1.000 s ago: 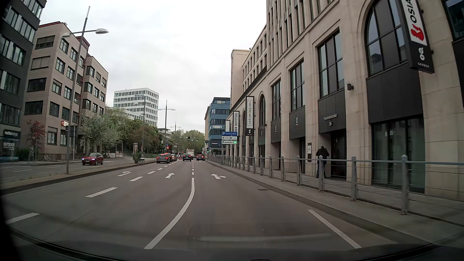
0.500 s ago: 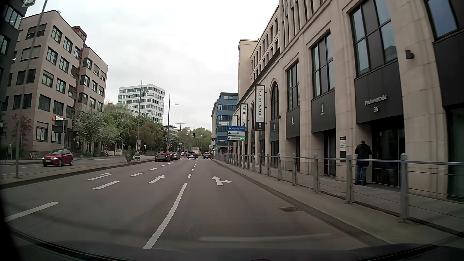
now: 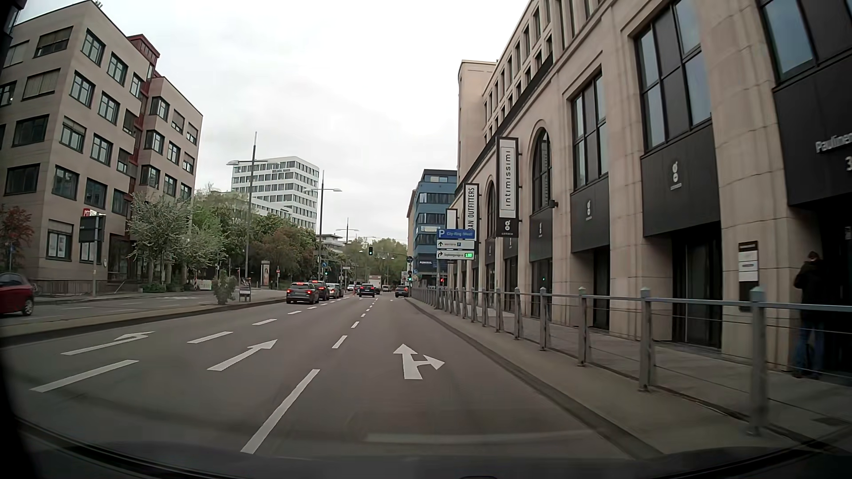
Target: Follow the waypoints while adhering to traffic rules and regulations
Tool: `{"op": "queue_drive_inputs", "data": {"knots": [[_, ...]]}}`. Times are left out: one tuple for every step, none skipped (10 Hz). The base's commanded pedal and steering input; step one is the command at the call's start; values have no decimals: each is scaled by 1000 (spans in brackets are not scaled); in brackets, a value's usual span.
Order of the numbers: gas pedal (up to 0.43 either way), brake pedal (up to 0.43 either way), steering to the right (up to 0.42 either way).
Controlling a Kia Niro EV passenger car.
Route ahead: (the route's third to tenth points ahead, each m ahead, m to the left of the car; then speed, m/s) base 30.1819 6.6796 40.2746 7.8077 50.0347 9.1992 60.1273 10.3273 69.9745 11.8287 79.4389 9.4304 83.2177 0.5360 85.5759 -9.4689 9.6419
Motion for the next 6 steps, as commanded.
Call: {"op": "queue_drive_inputs", "data": {"knots": [[67, 0, -40], [67, 0, -40], [67, 0, -39], [67, 0, -36], [59, 0, -35], [59, 0, -34]]}}
